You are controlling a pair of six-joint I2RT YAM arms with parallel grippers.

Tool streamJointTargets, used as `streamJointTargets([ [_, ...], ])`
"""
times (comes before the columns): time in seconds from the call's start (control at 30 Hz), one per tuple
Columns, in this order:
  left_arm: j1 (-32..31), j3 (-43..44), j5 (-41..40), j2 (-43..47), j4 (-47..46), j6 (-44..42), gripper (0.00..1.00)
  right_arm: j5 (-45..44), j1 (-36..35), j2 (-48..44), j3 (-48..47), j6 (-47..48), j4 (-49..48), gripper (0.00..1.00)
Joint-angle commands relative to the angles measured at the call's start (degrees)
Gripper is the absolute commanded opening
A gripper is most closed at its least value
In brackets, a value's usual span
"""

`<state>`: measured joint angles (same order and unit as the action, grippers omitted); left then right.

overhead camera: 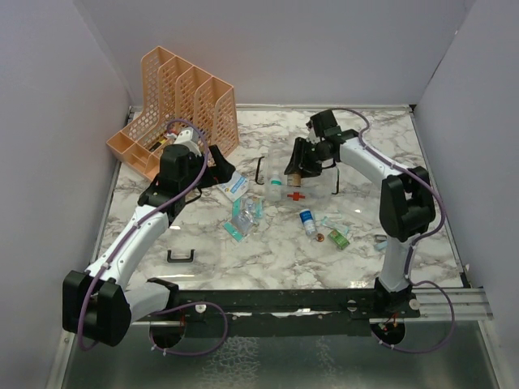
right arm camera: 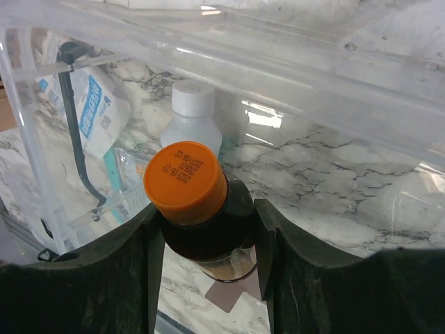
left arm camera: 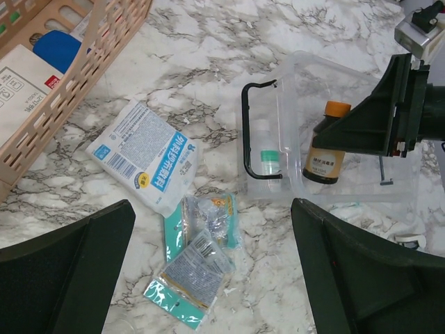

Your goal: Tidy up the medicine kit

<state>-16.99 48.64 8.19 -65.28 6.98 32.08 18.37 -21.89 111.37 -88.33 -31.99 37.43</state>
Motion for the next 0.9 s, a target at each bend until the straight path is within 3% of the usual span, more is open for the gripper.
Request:
streamJointTargets([
  [0.0,-0.1,-0.8,2.1,0.9,-1.2,0.3,0.98,2.4,-1.5,1.6,-2.1,0.3,1.4,0.26],
  [0.43,-0.1,-2.3,3.3,0.9,-2.3,0.5,0.95,6.8,-2.3,4.0,0.3,1.1,0.3,0.35],
  [0.67,-0.1,-2.1,3.3,0.0,-1.9,0.4,0.95,6.6,-2.4,5.0,-0.6,2.2,1.1,0.48],
  [0.87,-0.1,-2.1,3.1,-0.6,-1.4,-0.7,0.95,7.8,-2.4,7.6,-2.9,3.8,3.6,0.54],
])
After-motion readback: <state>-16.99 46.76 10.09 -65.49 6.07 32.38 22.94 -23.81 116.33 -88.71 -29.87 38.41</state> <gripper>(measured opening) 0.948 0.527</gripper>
